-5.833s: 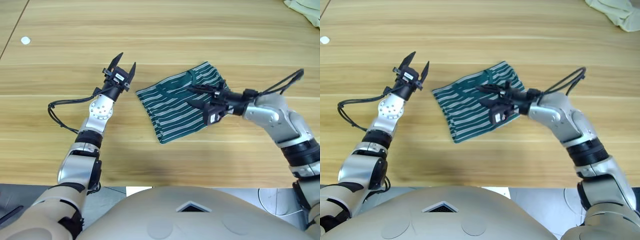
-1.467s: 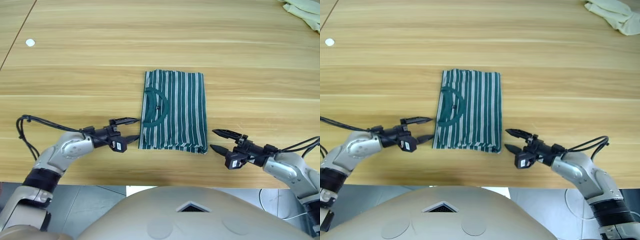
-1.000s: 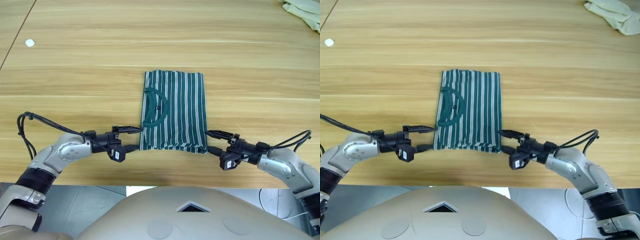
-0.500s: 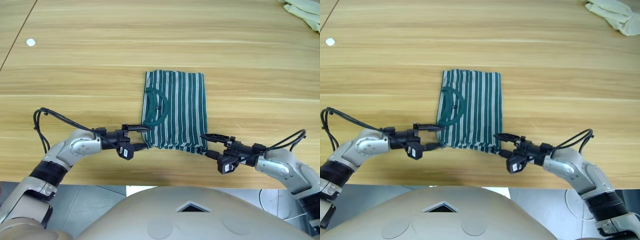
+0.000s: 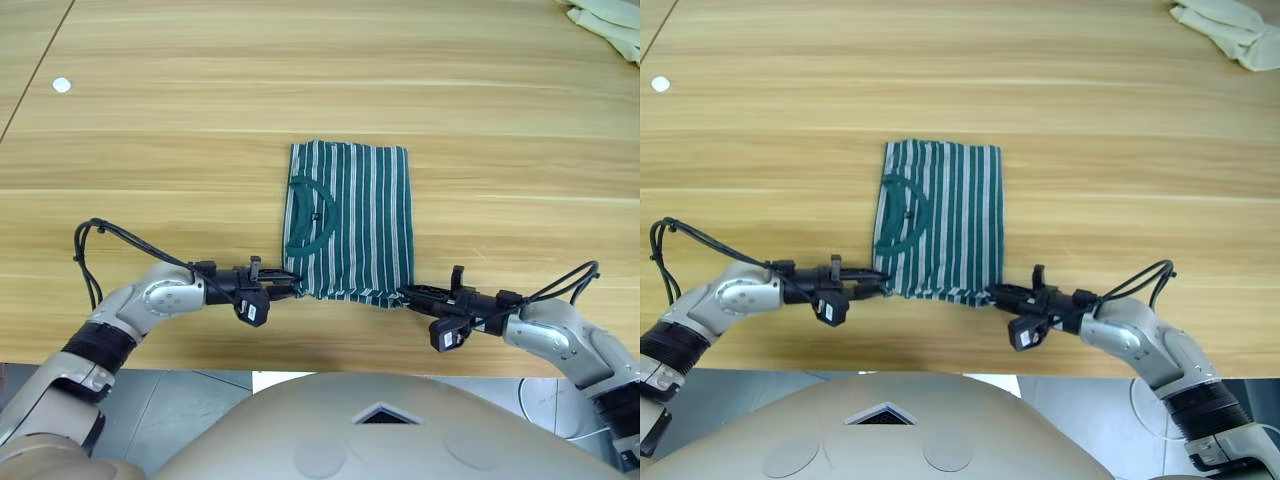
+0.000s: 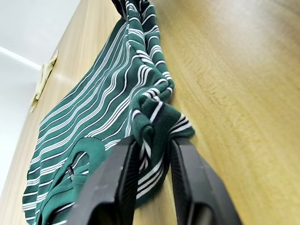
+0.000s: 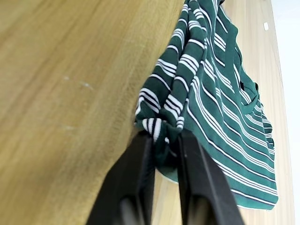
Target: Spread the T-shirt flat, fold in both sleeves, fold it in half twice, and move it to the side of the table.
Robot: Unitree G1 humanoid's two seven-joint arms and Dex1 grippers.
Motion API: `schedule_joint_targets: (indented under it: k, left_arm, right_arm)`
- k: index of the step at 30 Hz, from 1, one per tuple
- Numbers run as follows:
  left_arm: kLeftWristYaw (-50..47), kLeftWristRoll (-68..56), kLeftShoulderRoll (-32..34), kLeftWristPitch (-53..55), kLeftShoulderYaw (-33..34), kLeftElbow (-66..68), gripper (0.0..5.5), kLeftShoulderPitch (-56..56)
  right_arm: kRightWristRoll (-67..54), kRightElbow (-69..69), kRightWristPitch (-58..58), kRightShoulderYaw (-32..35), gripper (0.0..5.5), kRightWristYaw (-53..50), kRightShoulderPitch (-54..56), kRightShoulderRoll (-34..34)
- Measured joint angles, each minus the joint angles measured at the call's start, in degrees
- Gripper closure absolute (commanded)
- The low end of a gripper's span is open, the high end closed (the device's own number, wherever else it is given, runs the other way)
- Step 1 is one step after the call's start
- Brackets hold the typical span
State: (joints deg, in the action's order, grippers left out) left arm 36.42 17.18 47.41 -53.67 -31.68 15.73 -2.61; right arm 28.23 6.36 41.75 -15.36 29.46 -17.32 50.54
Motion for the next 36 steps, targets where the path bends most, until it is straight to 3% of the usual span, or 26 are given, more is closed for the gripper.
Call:
schedule_joint_targets:
  k: [10,18,22,30,36]
  left_arm:
    - [-1.0,-1.3,0.1,-0.2,1.1,0.0,5.33,0.8]
    - [-3.3,-8.7,2.1,3.8,4.0,-12.7,5.39,20.4]
    - [-4.8,-11.7,0.0,7.6,7.7,-14.3,5.39,21.6]
    - [-7.0,-16.3,-6.0,15.4,15.0,-17.3,5.39,17.2]
    - [-7.0,-16.2,-8.9,22.3,17.3,-19.8,5.39,12.9]
  right_arm:
    - [-2.5,0.0,-0.1,0.5,5.34,-0.7,-0.1,-0.6]
    - [-12.1,5.3,0.1,5.3,5.34,-0.7,-10.2,0.5]
    - [-16.2,7.3,-0.6,8.8,5.34,-0.8,-11.7,0.1]
    - [-17.2,8.7,-6.8,10.3,5.34,-1.5,-2.7,-5.3]
    - [-11.4,2.5,-10.7,7.6,5.34,-2.2,9.7,-10.8]
